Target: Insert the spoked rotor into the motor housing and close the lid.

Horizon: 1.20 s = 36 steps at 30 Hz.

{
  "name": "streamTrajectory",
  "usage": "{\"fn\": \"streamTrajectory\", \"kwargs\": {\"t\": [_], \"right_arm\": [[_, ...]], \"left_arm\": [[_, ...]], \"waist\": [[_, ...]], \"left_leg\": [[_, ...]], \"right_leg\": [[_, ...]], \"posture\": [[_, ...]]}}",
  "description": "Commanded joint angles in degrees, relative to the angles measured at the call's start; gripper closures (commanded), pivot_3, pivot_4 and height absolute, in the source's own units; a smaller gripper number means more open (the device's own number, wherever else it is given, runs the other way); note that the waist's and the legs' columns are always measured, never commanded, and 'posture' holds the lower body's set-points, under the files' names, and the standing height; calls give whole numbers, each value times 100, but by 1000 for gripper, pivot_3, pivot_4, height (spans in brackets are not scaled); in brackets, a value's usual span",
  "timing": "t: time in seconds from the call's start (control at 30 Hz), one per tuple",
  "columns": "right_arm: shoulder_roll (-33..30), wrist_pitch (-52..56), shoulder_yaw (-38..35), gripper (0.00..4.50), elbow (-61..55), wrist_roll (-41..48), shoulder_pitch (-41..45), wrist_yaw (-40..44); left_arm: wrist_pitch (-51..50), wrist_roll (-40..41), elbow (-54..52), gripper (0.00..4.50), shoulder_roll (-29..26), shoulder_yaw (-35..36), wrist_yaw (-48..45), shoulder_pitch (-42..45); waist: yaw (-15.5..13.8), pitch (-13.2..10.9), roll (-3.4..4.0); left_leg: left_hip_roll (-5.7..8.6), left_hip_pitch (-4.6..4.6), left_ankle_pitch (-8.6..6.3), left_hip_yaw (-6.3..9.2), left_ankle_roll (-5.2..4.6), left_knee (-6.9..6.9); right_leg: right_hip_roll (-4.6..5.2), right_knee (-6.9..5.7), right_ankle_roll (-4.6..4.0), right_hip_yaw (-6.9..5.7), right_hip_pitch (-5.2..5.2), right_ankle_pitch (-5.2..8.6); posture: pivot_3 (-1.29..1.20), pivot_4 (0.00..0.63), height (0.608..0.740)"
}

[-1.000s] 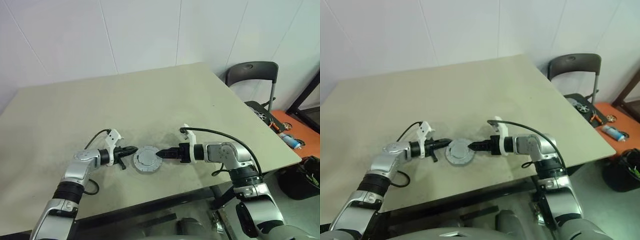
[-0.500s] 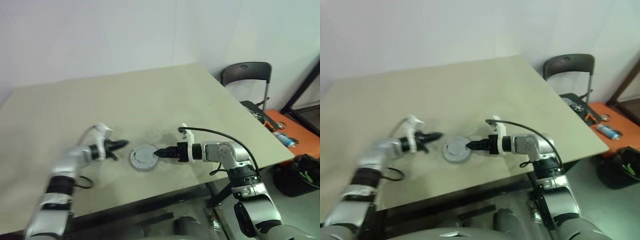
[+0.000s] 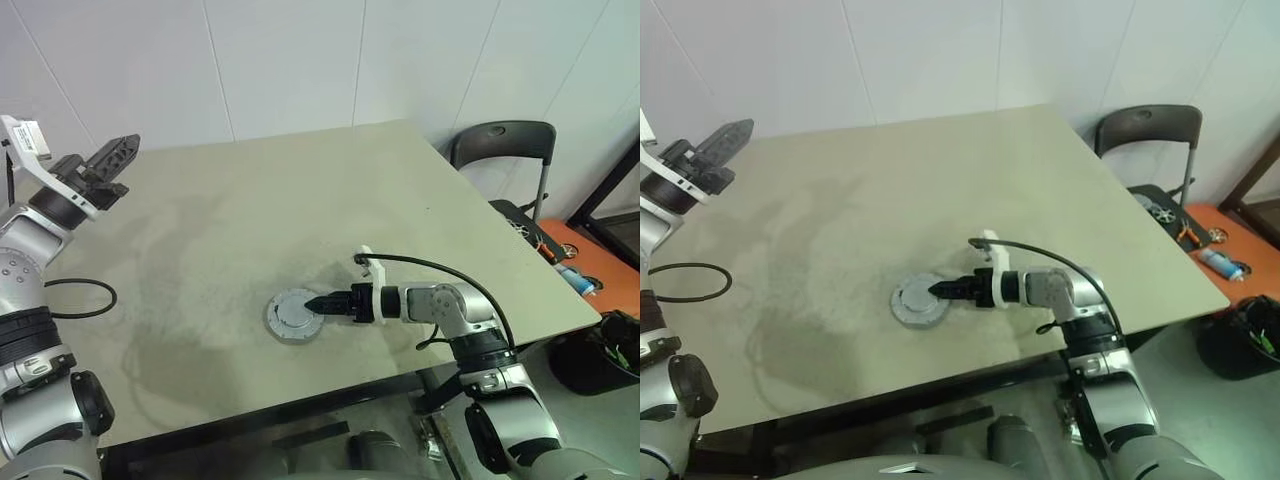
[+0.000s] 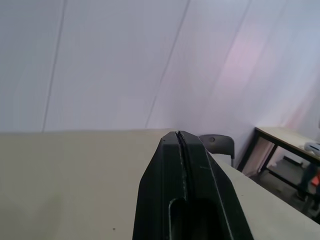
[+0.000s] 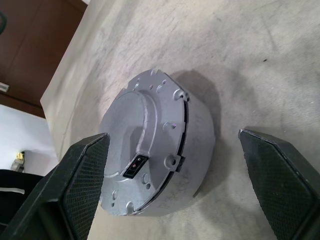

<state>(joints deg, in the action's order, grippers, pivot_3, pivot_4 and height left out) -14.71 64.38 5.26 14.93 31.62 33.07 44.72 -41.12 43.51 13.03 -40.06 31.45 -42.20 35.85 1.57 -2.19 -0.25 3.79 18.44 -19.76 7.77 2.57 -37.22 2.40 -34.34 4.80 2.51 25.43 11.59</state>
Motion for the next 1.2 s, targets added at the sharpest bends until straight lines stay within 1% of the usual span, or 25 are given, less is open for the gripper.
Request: {"fn": "streamTrajectory", "kwargs": {"t": [0.03,0.2,0.23,0.27,0.33,0.43,0.53,0.57,0.6,0.63,0.67,0.7,0.73,0.8,0.83,0.87,0.9,0.93,0.97,1.03,1.07,1.1,1.13,1.17,1.2], "right_arm": [[-49,-123,-36,169,24,-39,169,33],[-38,-147,5,169,-56,-65,61,33],[-46,-148,23,169,-71,-72,49,42],[-55,-146,33,169,-77,-78,47,52],[-74,-153,37,169,-56,-88,66,76],[-94,-191,46,169,3,-123,105,105],[-92,-229,75,169,39,-169,132,118],[-88,-236,87,169,36,-179,132,121],[-84,-241,95,169,38,-184,134,123],[-81,-243,101,169,31,-184,129,125],[-74,-253,105,169,24,-188,112,121],[-66,-262,107,169,30,-192,108,116],[-51,-274,112,169,43,-198,108,113],[-15,-297,118,169,50,-212,94,98],[-3,-296,114,169,38,-207,85,96],[8,-301,110,169,43,-208,87,96],[11,-309,106,169,40,-212,78,90],[12,-320,100,169,42,-215,69,86],[16,-330,96,169,53,-219,69,82],[22,-328,79,169,44,-207,63,75],[26,-314,61,169,34,-191,64,72],[19,-288,34,169,9,-168,59,68],[12,-271,16,169,-5,-151,59,66],[0,-233,-26,169,-26,-116,56,64],[-11,-63,-200,169,-63,43,77,73]], "left_arm": [[-52,120,-204,4500,-125,9,-38,-13],[386,-169,-521,4500,-51,-196,-64,-353],[1210,-808,-786,4500,-225,-682,-474,-774],[2268,-1555,-1010,4500,-414,-1211,-929,-1274],[4108,-2704,-1118,4500,-632,-1868,-1289,-1823],[5468,-3194,-640,4500,-637,-1992,-1144,-1568],[7053,-3844,-45,4500,-947,-2352,-1416,-1500],[7080,-3730,-64,4500,-969,-2384,-1562,-1533],[6738,-3413,-215,4500,-943,-2367,-1668,-1563],[5563,-2579,-708,4500,-848,-2229,-1559,-1590],[3997,-1272,-1180,4500,-799,-2026,-1273,-1519],[2871,-374,-1501,4500,-773,-1862,-1038,-1453],[2224,55,-1592,4500,-765,-1774,-1000,-1455],[3788,-1534,-1438,4500,-1210,-2539,-2061,-2208],[3779,-1531,-1644,4500,-1247,-2654,-2356,-2412],[3678,-1404,-1797,4500,-1245,-2690,-2504,-2501],[2711,-510,-1949,4500,-1002,-2450,-1977,-2112],[1941,116,-1942,4500,-819,-2299,-1568,-1711],[1625,170,-1889,4500,-791,-2345,-1556,-1519],[2240,-823,-1724,4500,-1058,-2879,-2239,-1794],[2086,-808,-1720,4500,-1107,-2924,-2399,-1879],[1492,-305,-1704,4500,-1006,-2730,-2190,-1740],[982,129,-1700,4500,-903,-2542,-1993,-1593],[599,416,-1656,4500,-798,-2387,-1798,-1418],[512,357,-1571,4500,-767,-2390,-1750,-1270]], "waist": [[-5,0,0],[1,0,0],[-1,1,-1],[34,2,2],[41,2,18],[-76,2,1],[-95,2,2],[-94,2,10],[-90,4,25],[-85,5,30],[-72,4,27],[-56,4,17],[-40,3,12],[24,5,23],[90,8,41],[105,6,60],[91,3,58],[35,-6,38],[-22,-18,-10],[-23,-9,-40],[14,-9,5],[29,-9,40],[34,-12,55],[29,-12,46],[25,-11,33]], "left_leg": [[0,0,0,0,0,0],[-1,-1,0,0,0,-1],[-1,-1,0,-1,0,-2],[0,0,0,-1,0,-2],[1,-7,0,-15,1,10],[18,-3,0,-14,0,3],[14,-2,-2,-12,-5,0],[13,-5,-4,-12,-10,1],[13,-5,-6,-12,-13,1],[14,-6,-8,-14,-18,0],[14,-6,-14,-14,-32,-1],[8,1,-24,-11,-52,-12],[6,4,-29,-10,-61,-25],[8,4,-37,-14,-75,-47],[10,-7,-40,-27,-79,-47],[19,-12,-40,-39,-78,-46],[22,-16,-40,-57,-79,-46],[22,-14,-43,-55,-84,-54],[21,1,-44,-30,-86,-85],[18,-1,-40,-11,-77,-99],[22,-16,-39,-15,-75,-98],[28,-30,-39,-36,-74,-94],[30,-32,-39,-42,-76,-94],[31,-34,-39,-45,-77,-95],[26,-33,-39,-33,-77,-98]], "right_leg": [[0,-1,0,0,0,0],[-1,-4,0,1,0,0],[0,-3,0,1,0,0],[1,-3,0,1,0,0],[4,0,-2,11,0,0],[7,1,-3,8,1,-1],[4,-2,-5,-3,-1,-5],[4,-4,-5,-3,-1,-5],[5,-4,-5,-3,-3,-5],[8,-4,-3,1,-3,-6],[13,-5,-2,2,-4,-6],[13,-8,3,3,-4,-8],[13,-12,5,3,-5,-8],[13,-25,8,3,-6,-6],[14,-27,9,4,-7,-6],[14,-31,8,8,-7,-6],[15,-33,8,18,-6,-6],[16,-37,8,17,-6,-6],[17,-50,11,-2,-8,-7],[8,-71,10,-15,-9,-7],[6,-77,10,-13,-21,-7],[7,-78,11,3,-30,-7],[13,-80,14,10,-30,-6],[15,-84,21,12,-31,-3],[10,-86,21,4,-32,-2]], "posture": [[0,0,740],[0,0,740],[0,0,740],[0,0,740],[0,0,740],[0,0,740],[0,0,740],[0,0,740],[0,0,740],[0,0,740],[0,0,740],[0,0,740],[0,0,740],[0,0,740],[0,0,740],[0,0,740],[0,0,740],[0,0,740],[0,0,740],[0,0,740],[0,0,740],[0,0,740],[0,0,740],[0,0,740],[0,0,740]]}}
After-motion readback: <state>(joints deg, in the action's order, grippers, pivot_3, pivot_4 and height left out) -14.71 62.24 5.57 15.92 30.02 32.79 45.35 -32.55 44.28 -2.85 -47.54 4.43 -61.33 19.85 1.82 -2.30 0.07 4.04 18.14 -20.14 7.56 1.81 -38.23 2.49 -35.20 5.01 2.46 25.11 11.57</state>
